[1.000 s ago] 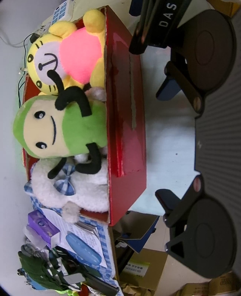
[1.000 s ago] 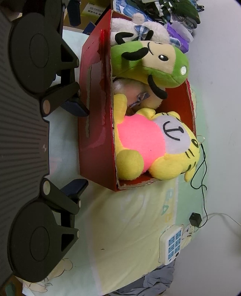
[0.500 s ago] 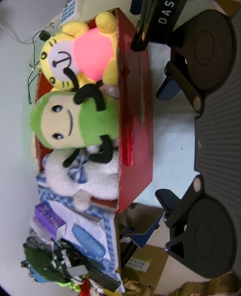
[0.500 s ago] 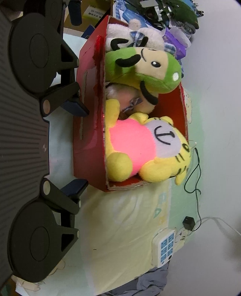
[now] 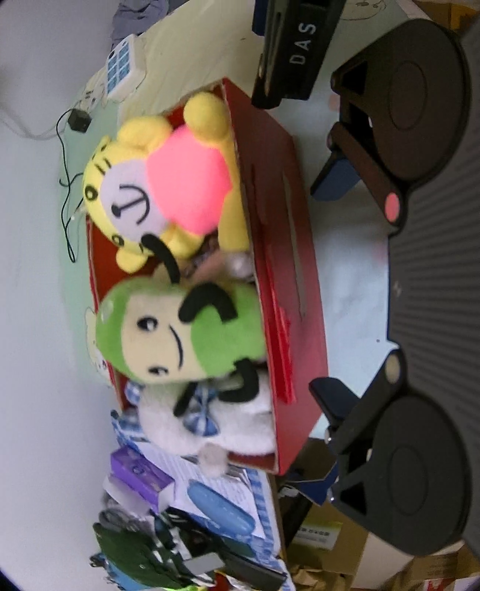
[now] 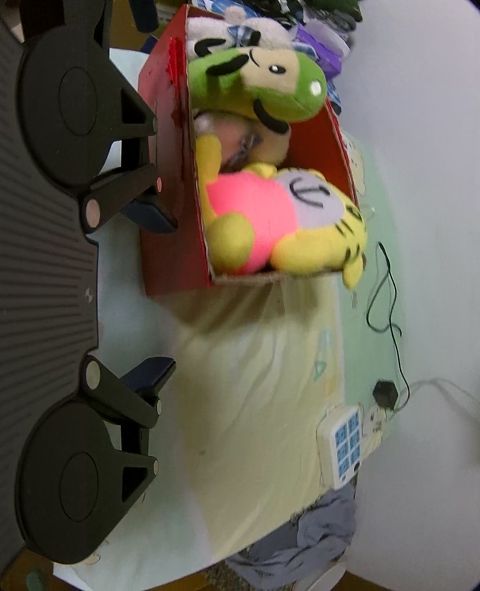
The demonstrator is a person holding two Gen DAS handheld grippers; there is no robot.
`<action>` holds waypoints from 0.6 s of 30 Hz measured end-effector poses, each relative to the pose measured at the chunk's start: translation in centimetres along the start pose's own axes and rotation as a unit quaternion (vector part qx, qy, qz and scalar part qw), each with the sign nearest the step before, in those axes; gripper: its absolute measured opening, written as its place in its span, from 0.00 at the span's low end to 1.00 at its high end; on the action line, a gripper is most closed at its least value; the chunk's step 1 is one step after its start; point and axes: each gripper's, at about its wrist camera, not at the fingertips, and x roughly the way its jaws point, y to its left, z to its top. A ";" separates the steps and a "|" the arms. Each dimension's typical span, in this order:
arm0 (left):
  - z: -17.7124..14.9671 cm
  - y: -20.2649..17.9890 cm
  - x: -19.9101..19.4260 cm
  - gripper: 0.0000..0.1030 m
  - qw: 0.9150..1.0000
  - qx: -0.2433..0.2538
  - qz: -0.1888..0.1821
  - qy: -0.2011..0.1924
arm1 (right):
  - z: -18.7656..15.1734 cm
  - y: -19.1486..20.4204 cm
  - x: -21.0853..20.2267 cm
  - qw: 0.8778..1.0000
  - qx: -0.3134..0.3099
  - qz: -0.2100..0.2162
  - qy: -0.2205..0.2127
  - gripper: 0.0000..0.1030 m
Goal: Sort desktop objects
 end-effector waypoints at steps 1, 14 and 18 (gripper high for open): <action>0.0 -0.3 0.1 0.99 1.000 0.001 -0.003 0.000 | -0.1 -0.3 -0.1 1.000 0.003 -0.002 -0.001 0.74; 0.9 -0.1 -0.5 0.99 1.000 0.000 -0.005 -0.003 | 0.1 -0.6 -1.2 1.000 0.003 0.020 -0.013 0.74; 1.4 0.8 -0.8 0.99 1.000 -0.007 -0.015 0.001 | 0.9 0.2 -1.6 0.999 -0.004 0.027 -0.020 0.74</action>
